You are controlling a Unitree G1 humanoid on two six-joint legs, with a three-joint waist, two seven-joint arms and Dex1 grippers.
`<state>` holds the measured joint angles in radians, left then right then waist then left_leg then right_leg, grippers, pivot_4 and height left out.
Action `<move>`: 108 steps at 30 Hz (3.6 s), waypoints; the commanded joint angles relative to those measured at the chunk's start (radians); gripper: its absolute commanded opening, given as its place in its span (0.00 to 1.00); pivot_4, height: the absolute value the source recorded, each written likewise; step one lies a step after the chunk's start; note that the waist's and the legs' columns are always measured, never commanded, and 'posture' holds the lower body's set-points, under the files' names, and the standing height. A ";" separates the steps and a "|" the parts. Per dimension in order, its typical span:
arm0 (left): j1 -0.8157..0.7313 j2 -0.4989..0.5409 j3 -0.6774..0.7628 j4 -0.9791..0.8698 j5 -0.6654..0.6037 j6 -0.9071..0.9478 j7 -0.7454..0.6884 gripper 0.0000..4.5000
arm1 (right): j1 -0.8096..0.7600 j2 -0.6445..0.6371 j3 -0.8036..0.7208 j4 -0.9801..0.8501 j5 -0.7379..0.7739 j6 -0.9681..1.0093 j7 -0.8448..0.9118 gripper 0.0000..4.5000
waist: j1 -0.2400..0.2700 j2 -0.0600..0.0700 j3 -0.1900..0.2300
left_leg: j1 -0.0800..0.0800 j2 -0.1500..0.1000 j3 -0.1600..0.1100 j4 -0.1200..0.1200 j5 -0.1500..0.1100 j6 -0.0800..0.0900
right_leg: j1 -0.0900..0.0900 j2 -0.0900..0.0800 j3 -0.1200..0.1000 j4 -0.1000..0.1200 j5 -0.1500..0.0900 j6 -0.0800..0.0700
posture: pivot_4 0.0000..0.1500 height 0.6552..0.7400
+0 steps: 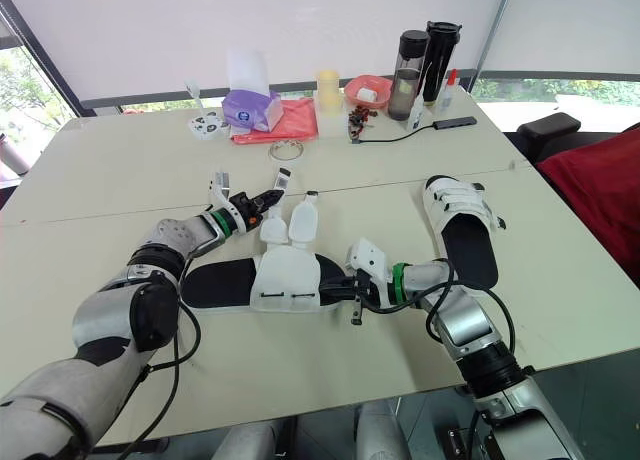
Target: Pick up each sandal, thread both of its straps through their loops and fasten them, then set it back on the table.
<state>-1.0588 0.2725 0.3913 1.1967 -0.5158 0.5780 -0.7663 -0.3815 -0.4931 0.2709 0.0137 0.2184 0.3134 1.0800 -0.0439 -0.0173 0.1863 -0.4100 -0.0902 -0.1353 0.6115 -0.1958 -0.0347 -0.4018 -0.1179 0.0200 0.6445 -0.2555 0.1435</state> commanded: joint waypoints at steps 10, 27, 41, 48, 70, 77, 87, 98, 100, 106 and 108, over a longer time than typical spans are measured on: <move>0.291 0.093 -0.368 -0.760 0.262 -0.453 -0.290 0.01 | 0.023 0.031 0.009 0.030 -0.020 -0.034 -0.042 0.00 | 0.001 0.000 0.000 | 0.001 0.001 0.001 -0.002 0.000 0.000 | 0.000 0.000 0.002 -0.001 0.000 -0.001 | 1.00 1.00; 0.539 0.259 -0.414 -0.586 0.817 -2.047 0.020 0.01 | 0.024 0.028 0.028 0.098 -0.056 -0.114 -0.018 0.00 | 0.010 0.002 -0.002 | 0.002 0.003 0.000 -0.005 0.000 0.000 | 0.002 0.000 0.002 -0.012 0.002 -0.008 | 1.00 1.00; 0.488 0.329 -0.220 -0.506 1.502 -2.003 0.701 0.86 | 0.023 0.024 0.029 0.132 -0.070 -0.142 -0.024 0.00 | 0.003 0.003 -0.002 | 0.003 0.002 -0.001 -0.005 0.000 0.000 | 0.004 0.002 0.000 -0.012 0.005 -0.002 | 1.00 1.00; 0.632 0.293 -0.307 -0.612 0.847 -1.437 0.275 0.86 | 0.031 0.026 0.026 0.132 -0.072 -0.142 -0.031 0.00 | 0.000 0.003 -0.002 | 0.004 0.002 -0.002 -0.005 0.000 0.000 | 0.006 0.002 -0.001 -0.012 0.005 -0.002 | 1.00 1.00; 1.194 0.601 -0.108 -1.717 -0.466 0.324 -0.175 0.86 | -0.037 0.036 0.025 0.218 -0.072 -0.255 0.013 0.00 | 0.002 0.004 -0.002 | 0.007 0.014 0.002 -0.013 -0.002 -0.003 | 0.005 0.007 0.000 -0.015 0.001 -0.019 | 1.00 1.00; 1.143 0.573 -0.223 -1.721 -0.460 0.313 -0.209 0.86 | -0.044 -0.001 0.020 0.199 -0.091 -0.260 0.025 0.00 | 0.016 0.004 -0.002 | 0.003 0.015 0.005 -0.013 -0.002 -0.004 | 0.002 0.003 0.000 -0.018 0.001 -0.020 | 1.00 1.00; 1.017 0.384 -0.368 -1.597 -0.400 0.310 -0.106 0.86 | -0.011 -0.007 0.019 0.158 -0.080 -0.225 0.012 0.00 | 0.032 0.003 -0.003 | 0.002 0.015 0.008 -0.015 -0.001 -0.002 | -0.001 0.005 0.001 -0.017 0.002 -0.020 | 1.00 1.00; 0.933 0.241 -0.400 -1.607 -0.432 0.360 0.013 0.80 | 0.004 -0.014 0.018 0.130 -0.080 -0.203 0.003 0.00 | 0.033 0.003 -0.003 | 0.002 0.015 0.008 -0.015 0.000 -0.001 | -0.001 0.005 0.000 -0.018 0.002 -0.019 | 1.00 1.00; 0.943 0.246 -0.402 -1.614 -0.435 0.365 0.011 0.67 | 0.001 -0.013 0.018 0.133 -0.081 -0.204 0.001 0.00 | 0.033 0.003 -0.003 | 0.002 0.015 0.009 -0.015 0.000 -0.001 | -0.001 0.005 0.000 -0.018 0.002 -0.019 | 1.00 1.00; 0.970 0.277 -0.389 -1.607 -0.427 0.368 -0.011 0.01 | -0.004 -0.010 0.019 0.143 -0.083 -0.207 -0.002 0.00 | 0.032 0.003 -0.003 | 0.002 0.015 0.009 -0.015 0.000 -0.001 | -0.001 0.005 0.000 -0.019 0.002 -0.019 | 1.00 1.00; 0.977 0.286 -0.387 -1.601 -0.421 0.362 -0.020 0.01 | -0.006 -0.008 0.019 0.148 -0.084 -0.209 -0.003 0.00 | 0.033 0.003 -0.003 | 0.002 0.015 0.009 -0.015 0.000 -0.001 | -0.001 0.005 0.000 -0.019 0.002 -0.019 | 1.00 1.00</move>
<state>-0.0825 0.5547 -0.0142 -0.3881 -0.9272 0.9518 -0.7685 -0.3998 -0.4908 0.2760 0.1316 0.1698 0.0832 1.0843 -0.0111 -0.0143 0.1836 -0.4080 -0.0750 -0.1267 0.5967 -0.1959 -0.0358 -0.4022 -0.1126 0.0203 0.6259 -0.2538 0.1242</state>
